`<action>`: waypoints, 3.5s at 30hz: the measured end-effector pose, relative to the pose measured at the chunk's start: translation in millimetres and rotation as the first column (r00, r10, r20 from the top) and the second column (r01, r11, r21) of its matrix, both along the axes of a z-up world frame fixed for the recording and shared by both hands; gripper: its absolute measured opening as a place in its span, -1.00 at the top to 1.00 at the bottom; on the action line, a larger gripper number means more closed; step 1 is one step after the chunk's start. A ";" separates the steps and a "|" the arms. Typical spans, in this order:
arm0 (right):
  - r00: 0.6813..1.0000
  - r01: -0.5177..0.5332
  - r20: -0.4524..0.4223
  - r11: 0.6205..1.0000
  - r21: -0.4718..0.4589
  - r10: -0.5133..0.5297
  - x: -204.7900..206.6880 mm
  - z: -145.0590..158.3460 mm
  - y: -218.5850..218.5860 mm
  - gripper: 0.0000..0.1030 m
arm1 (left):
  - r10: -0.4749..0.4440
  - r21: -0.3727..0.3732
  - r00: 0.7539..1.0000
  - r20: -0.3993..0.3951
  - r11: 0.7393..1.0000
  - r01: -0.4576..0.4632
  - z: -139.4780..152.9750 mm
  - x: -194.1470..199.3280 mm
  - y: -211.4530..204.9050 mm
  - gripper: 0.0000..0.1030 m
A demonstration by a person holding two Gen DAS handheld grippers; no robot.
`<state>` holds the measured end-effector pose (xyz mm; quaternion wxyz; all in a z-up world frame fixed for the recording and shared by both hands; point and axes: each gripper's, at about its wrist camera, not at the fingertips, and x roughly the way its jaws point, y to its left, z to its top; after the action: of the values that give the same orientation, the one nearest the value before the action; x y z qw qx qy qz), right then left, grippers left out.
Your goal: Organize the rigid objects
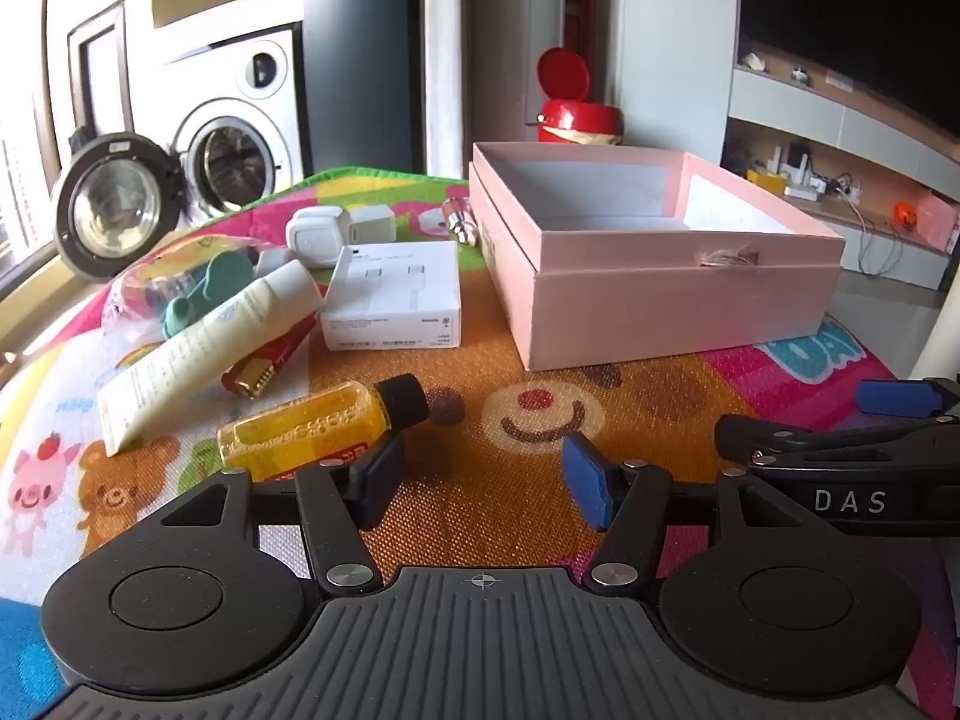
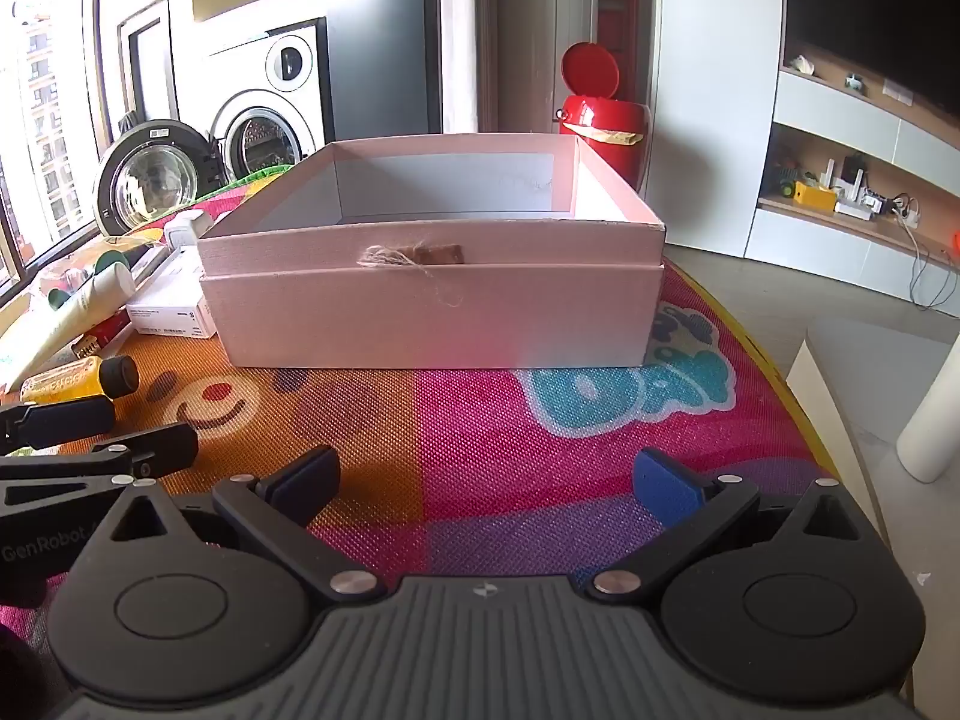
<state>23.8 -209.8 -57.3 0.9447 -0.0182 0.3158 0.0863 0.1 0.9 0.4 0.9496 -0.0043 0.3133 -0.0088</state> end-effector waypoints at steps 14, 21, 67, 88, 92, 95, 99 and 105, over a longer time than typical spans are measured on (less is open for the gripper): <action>1.000 0.000 0.002 1.000 0.007 0.000 0.0 -0.2 0.1 -1.00 | 0.000 0.015 1.000 0.003 1.000 0.000 -0.2 -0.1 -0.4 -0.24; 1.000 0.000 0.002 1.000 0.007 0.000 0.0 -0.2 0.1 -1.00 | 0.000 0.015 1.000 0.003 1.000 0.000 -0.2 -0.1 -0.4 -0.24; 1.000 0.000 0.002 1.000 0.006 0.000 0.9 -0.1 1.1 -1.00 | 0.000 0.016 1.000 0.003 1.000 0.000 -0.2 -0.1 -0.4 -0.24; 1.000 0.000 0.002 1.000 0.002 0.000 -0.4 -0.3 1.3 -1.00 | 0.001 0.025 1.000 0.003 1.000 -0.001 -0.7 0.4 -1.8 -0.24; 1.000 0.000 0.002 1.000 0.003 0.000 0.6 0.2 1.2 -1.00 | 0.001 0.025 1.000 0.004 1.000 -0.001 -0.7 0.4 -1.9 -0.24; 1.000 -0.002 0.000 1.000 0.003 0.002 2.3 -1.1 3.5 -1.00 | 0.001 0.024 1.000 0.004 1.000 -0.001 -0.8 0.3 -1.7 -0.24; 0.999 -0.046 -0.012 0.999 0.007 0.046 3.0 0.9 0.2 -1.00 | -0.014 -0.021 1.000 0.012 1.000 0.014 2.8 -5.8 4.8 -0.11; 0.983 -0.170 -0.066 0.985 -0.004 0.169 8.5 6.9 -2.0 -1.00 | -0.145 0.048 0.985 0.089 0.989 0.141 20.5 -36.9 24.8 -0.10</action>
<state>32.3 -211.8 -50.4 0.9231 -0.0467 0.3441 0.1654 -36.8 25.7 21.0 0.9599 0.0384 0.2685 -0.0706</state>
